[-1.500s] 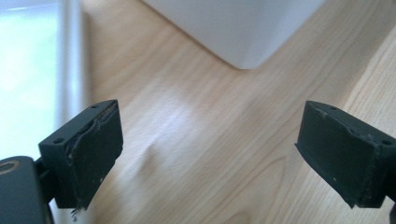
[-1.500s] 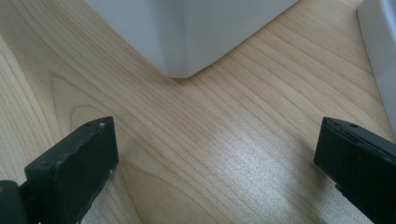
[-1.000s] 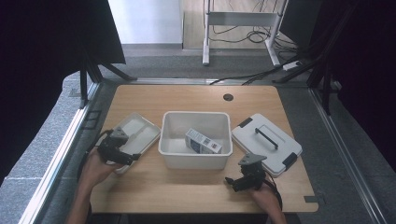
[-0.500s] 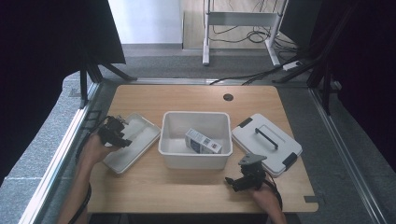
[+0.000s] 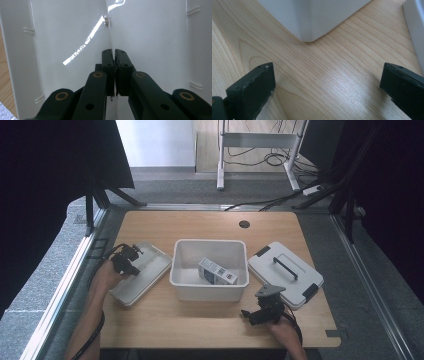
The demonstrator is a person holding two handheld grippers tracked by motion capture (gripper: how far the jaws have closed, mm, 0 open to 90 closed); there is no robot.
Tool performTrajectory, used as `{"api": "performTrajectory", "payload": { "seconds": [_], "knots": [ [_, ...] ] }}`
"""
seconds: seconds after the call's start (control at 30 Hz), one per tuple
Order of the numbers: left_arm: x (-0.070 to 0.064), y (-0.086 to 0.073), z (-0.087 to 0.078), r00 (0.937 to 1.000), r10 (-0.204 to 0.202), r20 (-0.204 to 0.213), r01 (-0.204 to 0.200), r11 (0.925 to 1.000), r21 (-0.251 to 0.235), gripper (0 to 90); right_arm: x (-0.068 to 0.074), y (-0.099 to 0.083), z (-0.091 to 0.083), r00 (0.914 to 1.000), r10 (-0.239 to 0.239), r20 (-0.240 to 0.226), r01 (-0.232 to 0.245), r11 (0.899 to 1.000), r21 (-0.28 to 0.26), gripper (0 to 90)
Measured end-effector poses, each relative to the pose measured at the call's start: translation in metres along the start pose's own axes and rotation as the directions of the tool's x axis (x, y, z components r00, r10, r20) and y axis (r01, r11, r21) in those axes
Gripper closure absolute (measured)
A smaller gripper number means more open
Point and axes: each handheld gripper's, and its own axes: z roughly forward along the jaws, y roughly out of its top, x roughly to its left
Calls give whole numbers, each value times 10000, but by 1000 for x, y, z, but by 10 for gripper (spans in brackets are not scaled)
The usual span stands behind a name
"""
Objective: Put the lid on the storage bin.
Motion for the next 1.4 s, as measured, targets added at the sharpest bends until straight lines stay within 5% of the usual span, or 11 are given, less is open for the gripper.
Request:
{"api": "performTrajectory", "payload": {
  "seconds": [0.4, 0.97, 1.23, 1.4],
  "knots": [
    [5, -6, -27, 9951, 988, -13, -987, 9933, -607, 892, 0, 0, 0, 10000, -5, 3, 5, 10000, 12, 0],
    [9, -19, -105, 9628, 2702, 61, -2676, 9561, -1196, 891, 0, 0, 0, 10000, -3, 3, 3, 10000, 12, 0],
    [2, -13, -142, 9361, 3507, 275, -3408, 9236, -1755, 891, 0, 0, 0, 10000, -38, 4, 38, 10000, 21, 0],
    [-10, 2, -155, 9062, 4218, 307, -4083, 8915, -1961, 892, 0, 0, 0, 10000, 15, 5, -15, 10000, 14, 0]
  ]
}}
